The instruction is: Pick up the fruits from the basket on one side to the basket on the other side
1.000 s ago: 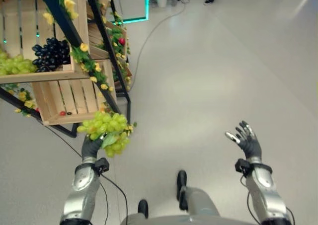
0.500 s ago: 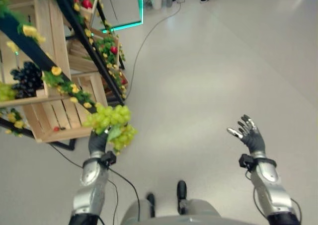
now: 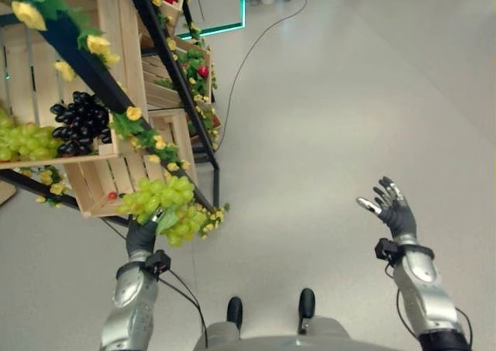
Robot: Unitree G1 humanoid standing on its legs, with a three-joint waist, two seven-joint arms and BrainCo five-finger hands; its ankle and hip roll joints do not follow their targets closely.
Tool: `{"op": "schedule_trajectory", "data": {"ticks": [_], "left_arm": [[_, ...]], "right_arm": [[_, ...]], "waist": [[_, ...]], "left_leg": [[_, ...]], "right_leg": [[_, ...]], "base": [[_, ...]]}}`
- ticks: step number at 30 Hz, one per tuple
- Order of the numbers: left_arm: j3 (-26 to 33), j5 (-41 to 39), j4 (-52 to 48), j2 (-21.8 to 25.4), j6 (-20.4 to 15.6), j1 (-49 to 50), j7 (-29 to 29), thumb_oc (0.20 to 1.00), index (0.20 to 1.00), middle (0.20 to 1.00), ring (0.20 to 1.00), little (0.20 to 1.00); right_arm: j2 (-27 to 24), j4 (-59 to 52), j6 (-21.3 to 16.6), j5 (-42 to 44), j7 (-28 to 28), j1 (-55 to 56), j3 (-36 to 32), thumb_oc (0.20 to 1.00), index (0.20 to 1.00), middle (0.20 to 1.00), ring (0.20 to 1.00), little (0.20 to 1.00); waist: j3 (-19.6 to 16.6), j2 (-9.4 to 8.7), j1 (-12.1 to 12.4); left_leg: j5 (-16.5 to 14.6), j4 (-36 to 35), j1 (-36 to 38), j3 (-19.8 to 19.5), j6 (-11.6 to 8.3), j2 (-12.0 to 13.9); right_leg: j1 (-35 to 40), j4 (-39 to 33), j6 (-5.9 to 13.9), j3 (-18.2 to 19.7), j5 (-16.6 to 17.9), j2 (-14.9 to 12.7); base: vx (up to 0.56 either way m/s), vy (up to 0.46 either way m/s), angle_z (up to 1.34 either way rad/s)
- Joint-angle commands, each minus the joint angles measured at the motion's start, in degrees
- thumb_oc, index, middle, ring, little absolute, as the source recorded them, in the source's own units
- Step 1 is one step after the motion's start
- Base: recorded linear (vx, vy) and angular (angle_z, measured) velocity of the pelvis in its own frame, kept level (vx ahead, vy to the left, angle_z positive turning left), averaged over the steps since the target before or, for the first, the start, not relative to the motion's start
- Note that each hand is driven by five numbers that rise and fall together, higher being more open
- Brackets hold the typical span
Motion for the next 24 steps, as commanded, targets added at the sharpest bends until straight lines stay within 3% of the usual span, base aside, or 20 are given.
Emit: {"op": "schedule_trajectory", "data": {"ticks": [1,12,24], "left_arm": [[2.32,1.23,-4.86,3.29,-3.81,-0.86,-2.16,0.2,0.2,0.2,0.2,0.2],[3.77,0.19,-6.61,4.37,-4.18,-0.44,-2.42,0.2,0.2,0.2,0.2,0.2],[8.21,-0.9,-8.1,4.76,-5.07,-1.71,1.76,0.2,0.2,0.2,0.2,0.2]], "right_arm": [[-0.46,-2.38,-2.65,-1.21,0.48,-1.95,-0.9,1.0,1.0,1.0,1.0,1.0],[0.45,-1.39,-1.99,-2.8,0.45,-3.72,-0.04,1.0,1.0,1.0,1.0,1.0],[1.0,-0.27,-0.88,-2.32,0.32,-4.08,1.25,1.0,1.0,1.0,1.0,1.0]], "waist": [[-3.6,-1.74,-0.32],[-2.95,-3.41,1.43],[-3.03,-4.4,2.98]], "left_leg": [[-5.43,2.95,-0.01,1.5,-1.13,1.94],[-6.11,2.8,-0.38,-0.74,2.25,-3.63],[-7.08,4.39,-0.94,-1.23,3.26,-5.77]], "right_leg": [[-1.13,3.73,4.88,0.56,-5.04,-3.28],[-2.07,8.75,7.23,-0.37,-2.86,-9.14],[-1.72,10.14,7.25,-0.31,-1.62,-10.42]], "base": [[-0.03,0.163,0.09],[-0.03,0.154,0.17],[0.01,0.056,0.1]]}}
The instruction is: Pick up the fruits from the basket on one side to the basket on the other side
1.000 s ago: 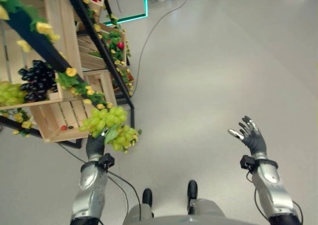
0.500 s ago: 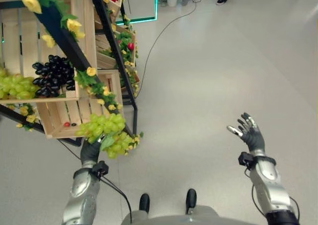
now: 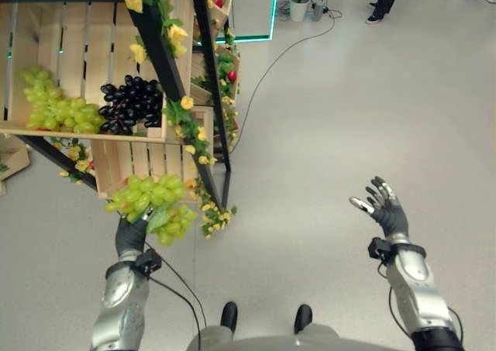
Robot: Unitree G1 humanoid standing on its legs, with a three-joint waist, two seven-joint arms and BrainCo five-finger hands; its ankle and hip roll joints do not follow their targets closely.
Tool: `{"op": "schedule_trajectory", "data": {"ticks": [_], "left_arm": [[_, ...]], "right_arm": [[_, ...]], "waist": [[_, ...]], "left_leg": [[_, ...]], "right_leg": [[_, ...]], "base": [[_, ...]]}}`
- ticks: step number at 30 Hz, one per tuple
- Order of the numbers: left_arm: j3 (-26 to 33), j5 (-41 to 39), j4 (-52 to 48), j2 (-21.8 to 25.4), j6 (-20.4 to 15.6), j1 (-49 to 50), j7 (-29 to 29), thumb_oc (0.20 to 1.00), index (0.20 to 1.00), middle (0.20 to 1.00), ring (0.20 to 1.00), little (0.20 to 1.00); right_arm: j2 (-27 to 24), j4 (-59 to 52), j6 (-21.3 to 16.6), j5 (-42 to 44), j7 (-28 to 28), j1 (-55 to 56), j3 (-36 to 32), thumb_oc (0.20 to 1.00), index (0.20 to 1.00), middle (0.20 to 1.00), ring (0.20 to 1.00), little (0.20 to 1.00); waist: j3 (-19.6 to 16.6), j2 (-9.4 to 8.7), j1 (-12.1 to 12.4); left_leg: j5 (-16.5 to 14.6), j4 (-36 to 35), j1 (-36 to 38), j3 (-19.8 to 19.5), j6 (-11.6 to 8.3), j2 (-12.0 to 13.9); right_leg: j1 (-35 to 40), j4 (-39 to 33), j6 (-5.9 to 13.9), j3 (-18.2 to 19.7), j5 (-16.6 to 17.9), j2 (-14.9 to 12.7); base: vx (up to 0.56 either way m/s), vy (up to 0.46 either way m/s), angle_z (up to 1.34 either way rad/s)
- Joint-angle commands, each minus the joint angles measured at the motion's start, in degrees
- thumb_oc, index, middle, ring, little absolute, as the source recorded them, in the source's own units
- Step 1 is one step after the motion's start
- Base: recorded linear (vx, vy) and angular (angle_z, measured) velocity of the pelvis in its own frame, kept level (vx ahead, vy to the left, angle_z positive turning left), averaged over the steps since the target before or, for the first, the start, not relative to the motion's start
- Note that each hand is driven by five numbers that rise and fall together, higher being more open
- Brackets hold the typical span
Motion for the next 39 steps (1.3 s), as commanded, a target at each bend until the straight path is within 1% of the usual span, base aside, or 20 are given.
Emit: {"op": "schedule_trajectory", "data": {"ticks": [1,9,14,15,16,18,19,20,26,27,28,29,30,31,34,36,37,39], "left_arm": [[4.24,-0.72,-7.14,3.84,-5.14,-1.87,1.1,0.2,0.2,0.2,0.2,0.2],[5.03,-3.71,-5.11,7.32,-5.49,-7.78,3.52,0.2,0.2,0.2,0.2,0.2],[4.36,-3.76,0.02,13.18,-5.05,-13.43,4.57,0.2,0.2,0.2,0.2,0.2],[3.65,-5.1,2.22,15.07,-4.78,-15.64,4.68,0.2,0.2,0.2,0.2,0.2],[3.6,-5.18,2.44,15.2,-4.86,-15.81,4.62,0.2,0.2,0.2,0.2,0.2],[3.31,-5.56,4.15,18.11,-4.66,-17.69,4.55,0.2,0.2,0.2,0.2,0.2],[3.31,-6.5,6.09,21.31,-4.6,-19.8,4.85,0.2,0.2,0.2,0.2,0.2],[3.25,-6.59,6.3,21.48,-4.67,-19.96,4.79,0.2,0.2,0.2,0.2,0.2],[3.29,-10.04,10.92,30.9,-4.78,-24.87,4.91,0.2,0.2,0.2,0.2,0.2],[3.16,-10.14,11.16,31.09,-4.86,-25.07,4.82,0.2,0.2,0.2,0.2,0.2],[2.51,-11.18,13.02,34.01,-4.76,-26.97,4.71,0.2,0.2,0.2,0.2,0.2],[2.23,-11.14,13.93,35.19,-4.6,-27.52,4.68,0.2,0.2,0.2,0.2,0.2],[2.11,-11.21,14.11,35.31,-4.65,-27.68,4.61,0.2,0.2,0.2,0.2,0.2],[0.72,-12.2,16.39,37.82,-4.15,-29.96,4.19,0.2,0.2,0.2,0.2,0.2],[-2.51,-12.26,21.2,42.31,-3.23,-34.47,3.36,0.2,0.2,0.2,0.2,0.2],[-3.95,-12.66,23.18,43.4,-2.64,-36.24,2.83,0.2,0.2,0.2,0.2,0.2],[-7.74,-13.3,28.66,46.09,-1.59,-41.67,1.93,0.2,0.2,0.2,0.2,0.2],[-9.64,-13.0,30.28,47.16,-1.32,-43.91,1.27,0.2,0.2,0.2,0.2,0.2]], "right_arm": [[-0.68,-0.53,-1.63,-1.2,-0.4,-3.43,0.82,1.0,1.0,1.0,1.0,1.0],[-0.87,0.63,-0.71,-1.17,-0.04,-4.82,2.62,1.0,1.0,1.0,1.0,1.0],[-1.36,2.0,0.2,-1.31,0.58,-5.23,3.9,1.0,1.0,1.0,1.0,1.0],[-1.44,2.68,0.64,-1.25,0.86,-5.23,4.49,1.0,1.0,1.0,1.0,1.0],[-1.39,2.71,0.62,-1.24,0.86,-5.29,4.46,1.0,1.0,1.0,1.0,1.0],[-1.56,3.25,0.94,-1.38,1.26,-5.21,4.94,1.0,1.0,1.0,1.0,1.0],[-1.8,3.77,1.22,-1.47,1.46,-4.95,5.41,1.0,1.0,1.0,1.0,1.0],[-1.7,3.79,1.21,-1.46,1.46,-4.99,5.4,1.0,1.0,1.0,1.0,1.0],[-1.8,4.96,1.46,-1.31,2.07,-4.43,6.76,1.0,1.0,1.0,1.0,1.0],[-1.68,4.96,1.46,-1.32,2.06,-4.45,6.73,1.0,1.0,1.0,1.0,1.0],[-1.73,5.44,1.5,-1.18,2.21,-4.62,7.29,1.0,1.0,1.0,1.0,1.0],[-1.79,5.64,1.44,-1.17,2.25,-4.57,7.52,1.0,1.0,1.0,1.0,1.0],[-1.73,5.66,1.42,-1.17,2.24,-4.6,7.5,1.0,1.0,1.0,1.0,1.0],[-1.84,6.04,1.43,-1.08,2.32,-4.61,8.13,1.0,1.0,1.0,1.0,1.0],[-1.63,6.89,1.43,-0.81,2.37,-4.98,9.07,1.0,1.0,1.0,1.0,1.0],[-1.75,7.11,1.45,-0.68,2.44,-5.14,9.4,1.0,1.0,1.0,1.0,1.0],[-1.94,8.15,1.54,-0.34,2.63,-5.65,10.77,1.0,1.0,1.0,1.0,1.0],[-1.8,8.23,1.57,-0.13,2.68,-5.83,10.79,1.0,1.0,1.0,1.0,1.0]], "waist": [[-2.01,-0.14,1.18],[-2.59,0.07,0.83],[-3.18,0.16,0.06],[-3.42,0.24,-0.3],[-3.37,0.2,-0.26],[-3.6,0.27,-0.71],[-3.84,0.37,-1.07],[-3.8,0.28,-1.04],[-4.6,0.56,-1.8],[-4.57,0.46,-1.75],[-4.86,0.57,-2.06],[-5.0,0.65,-2.21],[-4.97,0.59,-2.18],[-5.24,0.79,-2.61],[-5.48,0.95,-3.04],[-5.53,1.04,-3.28],[-5.62,1.47,-4.07],[-5.58,1.44,-4.05]], "left_leg": [[-7.59,2.67,0.16,3.29,0.98,-1.59],[-7.9,2.84,0.48,3.5,1.09,-1.87],[-8.03,2.66,1.06,4.13,0.89,-1.76],[-8.07,2.48,1.34,4.4,0.78,-1.62],[-8.07,2.46,1.36,4.41,0.78,-1.61],[-8.18,2.41,1.58,4.72,0.66,-1.53],[-8.23,2.3,1.79,4.95,0.57,-1.37],[-8.23,2.29,1.81,4.96,0.56,-1.36],[-8.34,1.97,2.33,5.74,0.38,-1.06],[-8.33,1.94,2.35,5.75,0.37,-1.04],[-8.3,1.67,2.57,6.0,0.35,-0.95],[-8.33,1.62,2.67,6.09,0.34,-0.94],[-8.33,1.6,2.68,6.09,0.34,-0.94],[-8.38,1.44,2.83,6.25,0.31,-0.85],[-8.37,1.18,3.1,6.57,0.24,-0.76],[-8.38,1.14,3.13,6.71,0.24,-0.72],[-8.34,1.06,3.25,7.25,0.16,-0.54],[-8.36,1.11,3.26,7.36,0.12,-0.44]], "right_leg": [[-2.94,6.03,4.17,3.84,0.58,-5.51],[-2.69,6.92,4.12,4.03,-0.1,-5.49],[-2.46,6.76,4.38,4.41,-0.17,-5.35],[-2.3,6.48,4.47,4.5,-0.2,-5.3],[-2.28,6.45,4.47,4.5,-0.2,-5.28],[-2.22,6.21,4.6,4.64,-0.13,-5.19],[-2.09,5.95,4.65,4.83,-0.17,-5.05],[-2.08,5.92,4.65,4.84,-0.16,-5.04],[-1.47,4.81,5.05,5.13,-0.11,-4.69],[-1.46,4.77,5.05,5.14,-0.09,-4.68],[-1.29,4.49,5.24,5.2,0.04,-4.62],[-1.16,4.39,5.3,5.33,0.08,-4.63],[-1.14,4.36,5.31,5.33,0.09,-4.62],[-1.02,4.14,5.45,5.51,0.18,-4.59],[-0.84,3.8,5.57,5.76,0.36,-4.47],[-0.87,3.76,5.63,5.88,0.49,-4.48],[-0.91,3.57,5.8,6.12,0.67,-4.46],[-0.94,3.48,5.8,6.24,0.74,-4.42]], "base": [[0.04,0.038,0.11],[0.04,0.015,0.08],[0.05,-0.006,0.02],[0.04,-0.01,-0.01],[0.04,-0.012,-0.02],[0.02,-0.011,-0.01],[0.04,-0.019,-0.02],[0.04,-0.018,-0.04],[0.03,-0.013,-0.1],[0.03,-0.016,-0.05],[0.0,0.0,0.0],[0.03,-0.01,-0.03],[0.02,-0.008,-0.03],[0.01,-0.009,-0.03],[0.0,0.0,0.0],[0.01,-0.001,-0.02],[0.02,0.0,-0.06],[0.02,-0.002,-0.06]]}}
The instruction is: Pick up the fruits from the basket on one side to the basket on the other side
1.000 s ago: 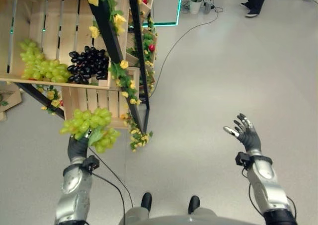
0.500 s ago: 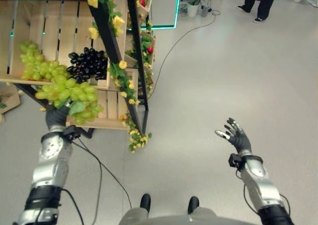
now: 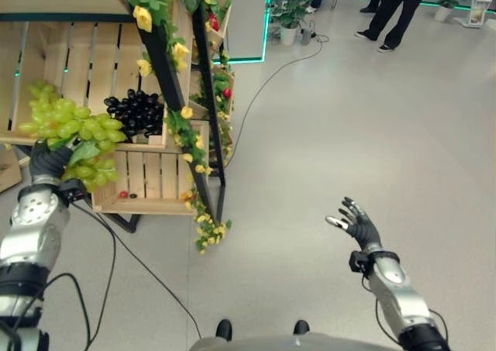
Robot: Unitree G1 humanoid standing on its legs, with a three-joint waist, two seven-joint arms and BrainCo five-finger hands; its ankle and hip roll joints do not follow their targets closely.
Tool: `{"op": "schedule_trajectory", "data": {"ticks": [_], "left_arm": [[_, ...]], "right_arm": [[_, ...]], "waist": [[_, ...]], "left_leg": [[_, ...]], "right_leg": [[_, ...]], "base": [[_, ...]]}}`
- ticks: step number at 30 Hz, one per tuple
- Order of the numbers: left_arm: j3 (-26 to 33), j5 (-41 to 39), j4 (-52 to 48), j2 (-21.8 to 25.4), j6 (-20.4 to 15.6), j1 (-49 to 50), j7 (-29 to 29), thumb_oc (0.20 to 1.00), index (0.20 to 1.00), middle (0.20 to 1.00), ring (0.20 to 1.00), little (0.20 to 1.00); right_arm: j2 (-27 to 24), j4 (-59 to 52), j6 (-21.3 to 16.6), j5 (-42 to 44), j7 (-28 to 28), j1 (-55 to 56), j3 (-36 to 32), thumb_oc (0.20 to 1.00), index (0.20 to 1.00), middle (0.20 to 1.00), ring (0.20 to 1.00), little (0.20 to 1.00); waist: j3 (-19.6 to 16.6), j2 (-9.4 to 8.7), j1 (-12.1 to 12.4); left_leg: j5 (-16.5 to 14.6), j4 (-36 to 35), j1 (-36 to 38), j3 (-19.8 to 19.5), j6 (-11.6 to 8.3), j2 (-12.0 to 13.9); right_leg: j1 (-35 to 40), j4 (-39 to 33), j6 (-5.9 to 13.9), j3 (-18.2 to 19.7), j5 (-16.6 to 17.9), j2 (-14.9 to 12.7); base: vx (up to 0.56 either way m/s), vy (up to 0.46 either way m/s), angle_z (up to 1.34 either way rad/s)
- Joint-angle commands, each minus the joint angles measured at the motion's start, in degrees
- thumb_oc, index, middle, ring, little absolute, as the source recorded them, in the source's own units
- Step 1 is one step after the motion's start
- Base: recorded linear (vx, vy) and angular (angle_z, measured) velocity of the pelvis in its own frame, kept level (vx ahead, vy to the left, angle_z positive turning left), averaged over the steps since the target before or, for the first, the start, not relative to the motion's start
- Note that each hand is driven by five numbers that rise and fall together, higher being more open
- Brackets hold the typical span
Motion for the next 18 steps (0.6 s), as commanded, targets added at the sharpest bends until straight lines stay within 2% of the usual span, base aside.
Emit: {"op": "schedule_trajectory", "data": {"ticks": [1,8,10,12,13,15,18], "left_arm": [[3.2,-2.22,0.46,4.2,-3.8,-12.2,-0.27,0.2,0.2,0.2,0.2,0.2],[-7.03,1.53,11.17,8.24,-1.11,-25.53,-2.15,0.2,0.2,0.2,0.2,0.2],[-11.17,3.7,14.16,9.75,-0.49,-31.01,-2.91,0.2,0.2,0.2,0.2,0.2],[-17.84,6.12,19.0,10.96,0.26,-39.91,-3.61,0.2,0.2,0.2,0.2,0.2],[-18.6,6.06,19.36,10.94,0.24,-40.77,-3.72,0.2,0.2,0.2,0.2,0.2],[-25.27,10.7,24.0,11.51,0.87,-49.41,-4.51,0.2,0.2,0.2,0.2,0.2],[-30.42,13.03,27.31,10.99,1.07,-56.16,-4.81,0.2,0.2,0.2,0.2,0.2]], "right_arm": [[-2.01,-1.48,-1.94,-0.07,0.43,-3.78,0.53,1.0,1.0,1.0,1.0,1.0],[-2.71,-0.36,-1.96,0.96,0.57,-4.91,2.28,1.0,1.0,1.0,1.0,1.0],[-2.97,0.11,-2.03,1.59,0.58,-5.17,2.63,1.0,1.0,1.0,1.0,1.0],[-3.02,0.89,-2.24,2.18,0.52,-6.08,3.36,1.0,1.0,1.0,1.0,1.0],[-2.83,0.93,-2.26,2.2,0.52,-6.14,3.24,1.0,1.0,1.0,1.0,1.0],[-3.05,1.54,-2.5,3.21,0.56,-6.74,4.02,1.0,1.0,1.0,1.0,1.0],[-2.62,1.92,-2.72,3.73,0.53,-7.24,4.32,1.0,1.0,1.0,1.0,1.0]], "waist": [[-1.16,2.42,-2.24],[-1.25,3.02,-3.79],[-1.32,3.16,-4.16],[-1.27,3.21,-4.42],[-1.25,3.04,-4.3],[-1.16,3.38,-4.75],[-1.05,3.14,-4.76]], "left_leg": [[-8.46,0.25,3.0,4.21,0.41,-1.25],[-8.33,-0.01,3.08,5.51,0.22,-0.5],[-8.23,-0.14,2.94,5.85,0.14,-0.33],[-7.9,-0.31,2.44,6.29,0.02,0.0],[-7.89,-0.32,2.39,6.28,0.02,0.01],[-7.47,-0.74,2.03,6.53,-0.13,0.29],[-7.18,-0.96,1.54,6.6,-0.25,0.57]], "right_leg": [[-0.48,2.89,5.96,3.82,0.62,-4.66],[-0.87,1.8,6.34,4.43,1.12,-4.07],[-1.04,1.35,6.51,4.63,1.53,-3.88],[-1.38,0.85,6.77,4.72,2.08,-3.71],[-1.42,0.83,6.76,4.7,2.11,-3.69],[-1.71,0.31,6.97,4.61,2.6,-3.56],[-2.11,-0.2,7.05,4.5,2.86,-3.42]], "base": [[0.01,-0.003,-0.06],[0.03,-0.002,-0.08],[0.03,-0.004,-0.12],[0.02,-0.008,-0.13],[0.02,-0.005,-0.07],[0.01,-0.003,-0.06],[0.01,-0.008,-0.05]]}}
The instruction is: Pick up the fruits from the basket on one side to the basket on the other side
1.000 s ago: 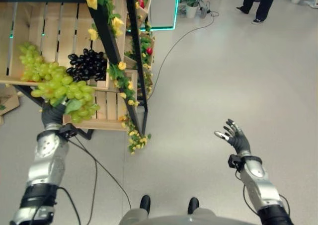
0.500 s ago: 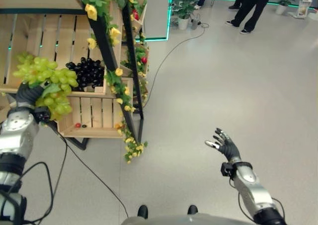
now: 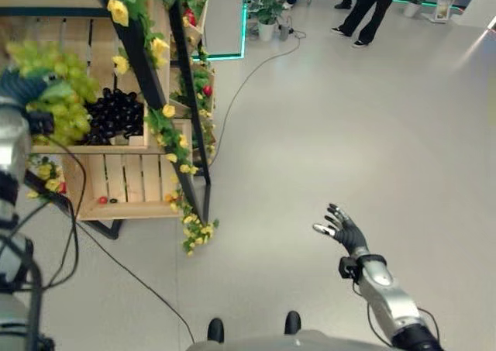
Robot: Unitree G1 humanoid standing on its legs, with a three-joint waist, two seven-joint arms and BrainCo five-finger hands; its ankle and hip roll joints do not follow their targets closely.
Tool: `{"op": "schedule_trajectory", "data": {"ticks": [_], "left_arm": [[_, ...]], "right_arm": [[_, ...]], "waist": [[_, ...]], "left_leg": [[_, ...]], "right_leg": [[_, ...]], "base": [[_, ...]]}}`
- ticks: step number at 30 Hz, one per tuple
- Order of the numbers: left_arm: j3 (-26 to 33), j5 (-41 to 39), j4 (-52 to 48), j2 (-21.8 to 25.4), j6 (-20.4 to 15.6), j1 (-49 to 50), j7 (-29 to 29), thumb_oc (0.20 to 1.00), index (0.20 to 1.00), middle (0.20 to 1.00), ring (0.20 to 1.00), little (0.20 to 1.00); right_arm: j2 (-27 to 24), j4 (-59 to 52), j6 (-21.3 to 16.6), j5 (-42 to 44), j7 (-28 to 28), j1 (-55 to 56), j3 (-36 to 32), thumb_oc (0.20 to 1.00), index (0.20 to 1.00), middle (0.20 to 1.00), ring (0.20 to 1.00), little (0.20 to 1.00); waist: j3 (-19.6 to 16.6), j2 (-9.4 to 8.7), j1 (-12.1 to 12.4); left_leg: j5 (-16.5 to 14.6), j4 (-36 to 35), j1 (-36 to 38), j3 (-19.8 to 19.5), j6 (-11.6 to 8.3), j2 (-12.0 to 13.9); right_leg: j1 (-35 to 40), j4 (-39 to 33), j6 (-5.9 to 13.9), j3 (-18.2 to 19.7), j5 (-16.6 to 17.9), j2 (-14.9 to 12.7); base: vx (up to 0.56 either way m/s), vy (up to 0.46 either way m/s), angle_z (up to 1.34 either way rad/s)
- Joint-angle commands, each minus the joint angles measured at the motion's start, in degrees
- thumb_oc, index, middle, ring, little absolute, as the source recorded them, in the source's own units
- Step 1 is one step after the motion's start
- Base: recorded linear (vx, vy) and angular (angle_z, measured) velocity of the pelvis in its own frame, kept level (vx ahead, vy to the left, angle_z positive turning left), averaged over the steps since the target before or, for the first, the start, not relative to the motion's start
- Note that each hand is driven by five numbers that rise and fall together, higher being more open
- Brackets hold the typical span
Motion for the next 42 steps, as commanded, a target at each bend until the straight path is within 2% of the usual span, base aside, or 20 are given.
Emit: {"op": "schedule_trajectory", "data": {"ticks": [1,3,5,8,9,10,11,12,14,16,18,21,22,27,28,31,34,37,38,42], "left_arm": [[-0.83,5.89,4.39,1.52,-2.57,-13.01,0.29,0.2,0.2,0.2,0.2,0.2],[-5.81,12.26,7.53,0.96,-1.94,-18.92,0.65,0.2,0.2,0.2,0.2,0.2],[-9.25,15.18,9.74,-0.35,-1.97,-23.86,1.78,0.2,0.2,0.2,0.2,0.2],[-11.9,20.19,10.71,-1.16,-1.72,-26.75,3.26,0.2,0.2,0.2,0.2,0.2],[-13.51,22.71,11.02,-1.32,-1.54,-27.81,3.4,0.238,0.238,0.238,0.238,0.238],[-13.66,23.75,10.49,-1.88,-1.66,-28.63,4.69,0.457,0.457,0.457,0.457,0.457],[-13.54,24.32,10.35,-2.32,-1.94,-28.67,5.37,1.0,1.0,1.0,1.0,1.0],[-13.88,27.98,10.99,-2.91,-1.63,-28.11,6.08,1.0,1.0,1.0,1.0,1.0],[-14.05,29.29,10.79,-2.83,-1.78,-27.83,6.05,1.0,1.0,1.0,1.0,1.0],[-15.81,35.22,9.82,-3.05,-1.75,-28.48,8.85,1.0,1.0,1.0,1.0,1.0],[-14.37,37.24,8.09,-3.74,-1.84,-26.47,11.19,1.0,1.0,1.0,1.0,1.0],[-6.73,32.63,3.35,-5.36,-3.21,-19.08,12.78,1.0,1.0,1.0,1.0,1.0],[-1.92,28.29,1.3,-5.88,-3.9,-14.86,13.34,1.0,1.0,1.0,1.0,1.0],[12.36,12.88,-9.52,-6.04,-7.79,0.59,12.3,1.0,1.0,1.0,1.0,1.0],[13.25,12.67,-11.98,-5.24,-8.46,2.76,12.19,1.0,1.0,1.0,1.0,1.0],[23.16,6.17,-21.6,-5.96,-11.16,15.5,12.34,1.0,1.0,1.0,1.0,1.0],[30.67,0.85,-29.66,-8.34,-13.02,25.95,11.88,1.0,1.0,1.0,1.0,1.0],[35.74,-0.77,-35.18,-9.69,-13.59,33.56,10.85,1.0,1.0,1.0,1.0,1.0],[40.33,-2.0,-40.74,-11.83,-14.21,40.48,10.4,1.0,1.0,1.0,1.0,1.0],[46.97,-1.63,-49.29,-18.45,-14.38,51.65,9.57,1.0,1.0,1.0,1.0,1.0]], "right_arm": [[-2.84,0.55,-2.76,2.55,-0.03,-6.08,-0.51,1.0,1.0,1.0,1.0,1.0],[-3.18,0.72,-3.13,3.04,-0.14,-6.54,0.12,1.0,1.0,1.0,1.0,1.0],[-2.72,0.64,-3.59,3.64,-0.26,-6.83,0.4,1.0,1.0,1.0,1.0,1.0],[-2.88,0.07,-3.98,4.03,-0.26,-6.45,0.86,1.0,1.0,1.0,1.0,1.0],[-3.01,-0.14,-4.04,4.0,-0.24,-6.33,0.88,1.0,1.0,1.0,1.0,1.0],[-2.94,-0.63,-4.15,4.03,-0.09,-6.2,0.99,1.0,1.0,1.0,1.0,1.0],[-2.97,-1.04,-4.21,4.01,-0.28,-6.14,1.08,1.0,1.0,1.0,1.0,1.0],[-3.09,-1.36,-4.51,3.94,-0.28,-5.87,1.39,1.0,1.0,1.0,1.0,1.0],[-3.19,-1.8,-4.58,3.67,-0.14,-5.21,1.2,1.0,1.0,1.0,1.0,1.0],[-3.35,-2.28,-4.9,3.27,0.12,-4.21,1.41,1.0,1.0,1.0,1.0,1.0],[-3.37,-2.69,-5.35,3.2,0.03,-4.08,1.81,1.0,1.0,1.0,1.0,1.0],[-3.33,-3.07,-5.29,2.93,-0.38,-3.38,1.62,1.0,1.0,1.0,1.0,1.0],[-3.38,-3.49,-5.04,2.84,-0.36,-2.6,1.16,1.0,1.0,1.0,1.0,1.0],[-2.69,-3.37,-3.84,1.2,-0.42,-1.09,-0.77,1.0,1.0,1.0,1.0,1.0],[-2.61,-3.0,-3.71,0.69,-0.6,-1.08,-1.24,1.0,1.0,1.0,1.0,1.0],[-2.26,-3.41,-3.24,-0.2,-0.24,-0.55,-2.46,1.0,1.0,1.0,1.0,1.0],[-1.93,-4.04,-3.16,-0.74,0.21,-0.38,-3.5,1.0,1.0,1.0,1.0,1.0],[-1.94,-4.86,-3.15,-1.19,0.57,-0.1,-4.09,1.0,1.0,1.0,1.0,1.0],[-1.63,-5.72,-3.45,-1.31,0.71,-0.11,-4.85,1.0,1.0,1.0,1.0,1.0],[-1.26,-7.23,-3.58,-2.14,1.43,-0.06,-5.8,1.0,1.0,1.0,1.0,1.0]], "waist": [[0.4,5.2,-0.97],[0.5,5.58,-1.44],[0.78,5.23,-1.48],[1.03,5.39,-1.9],[1.08,5.51,-2.05],[1.36,5.48,-2.19],[1.54,5.42,-2.21],[1.6,5.55,-2.18],[1.57,5.57,-2.15],[1.55,5.62,-2.08],[1.67,5.43,-2.02],[2.0,4.88,-1.82],[2.01,4.87,-1.75],[1.91,4.56,-0.75],[1.89,4.38,-0.37],[1.71,4.1,0.49],[1.51,3.76,1.55],[1.28,3.85,1.78],[0.96,3.81,2.45],[0.63,3.72,3.5]], "left_leg": [[-8.49,0.87,3.45,2.56,-0.51,0.36],[-8.19,0.68,2.92,2.78,-0.61,0.52],[-7.84,0.55,2.23,2.91,-0.69,0.68],[-7.6,0.5,1.62,3.09,-0.69,0.6],[-7.58,0.48,1.49,3.18,-0.68,0.64],[-7.54,0.59,1.19,3.12,-0.67,0.63],[-7.48,0.75,0.84,3.21,-0.65,0.57],[-7.41,0.81,0.66,3.45,-0.66,0.53],[-7.52,0.8,0.8,3.54,-0.64,0.5],[-7.68,0.75,1.05,3.51,-0.61,0.38],[-7.71,0.55,1.33,3.36,-0.55,0.32],[-7.71,0.47,1.46,3.1,-0.57,0.33],[-7.76,0.47,1.61,3.07,-0.55,0.26],[-7.87,0.34,2.06,2.92,-0.67,0.29],[-7.88,0.38,2.06,2.82,-0.69,0.35],[-7.93,0.48,2.27,2.59,-0.69,0.29],[-7.97,0.67,2.3,2.14,-0.66,0.26],[-8.04,0.88,2.35,1.97,-0.57,0.21],[-8.1,0.88,2.49,1.68,-0.54,0.21],[-8.29,1.13,2.58,1.3,-0.39,0.05]], "right_leg": [[1.62,1.25,7.25,1.81,0.6,-3.41],[1.11,0.85,7.38,1.81,0.92,-3.29],[0.61,0.5,7.39,1.8,1.08,-3.2],[0.05,0.36,7.52,1.92,1.44,-3.19],[-0.11,0.31,7.59,2.06,1.53,-3.21],[-0.46,0.38,7.57,2.25,1.54,-3.17],[-0.67,0.42,7.67,2.47,1.69,-3.21],[-0.53,0.02,7.61,2.44,1.47,-3.18],[-0.36,-0.17,7.62,2.39,1.36,-3.22],[-0.09,-0.24,7.57,2.16,0.82,-3.3],[0.12,-0.14,7.57,1.98,0.42,-3.35],[0.44,0.05,7.44,1.61,-0.36,-3.42],[0.69,0.02,7.39,1.49,-0.53,-3.48],[1.48,-0.12,6.81,1.01,-1.66,-3.41],[1.58,-0.15,6.7,0.9,-1.83,-3.38],[2.03,-0.02,6.45,0.68,-2.23,-3.38],[2.21,0.36,6.08,0.42,-2.57,-3.35],[2.45,0.6,5.95,0.27,-2.78,-3.37],[2.78,0.58,5.78,0.16,-2.96,-3.42],[3.32,0.71,5.42,-0.35,-3.33,-3.7]], "base": [[0.01,-0.001,-0.09],[0.0,-0.003,-0.1],[-0.01,-0.002,-0.05],[0.01,0.007,-0.06],[0.0,0.006,-0.05],[-0.01,0.007,-0.05],[-0.02,0.0,-0.05],[0.0,0.0,0.0],[0.01,0.002,-0.02],[0.01,0.007,-0.04],[0.0,0.0,0.0],[-0.01,-0.006,0.01],[0.0,0.0,0.0],[-0.01,-0.006,0.01],[-0.03,-0.017,0.06],[-0.03,-0.012,0.05],[-0.02,-0.011,0.06],[-0.01,-0.007,0.06],[0.0,-0.005,0.05],[-0.01,0.006,0.03]]}}
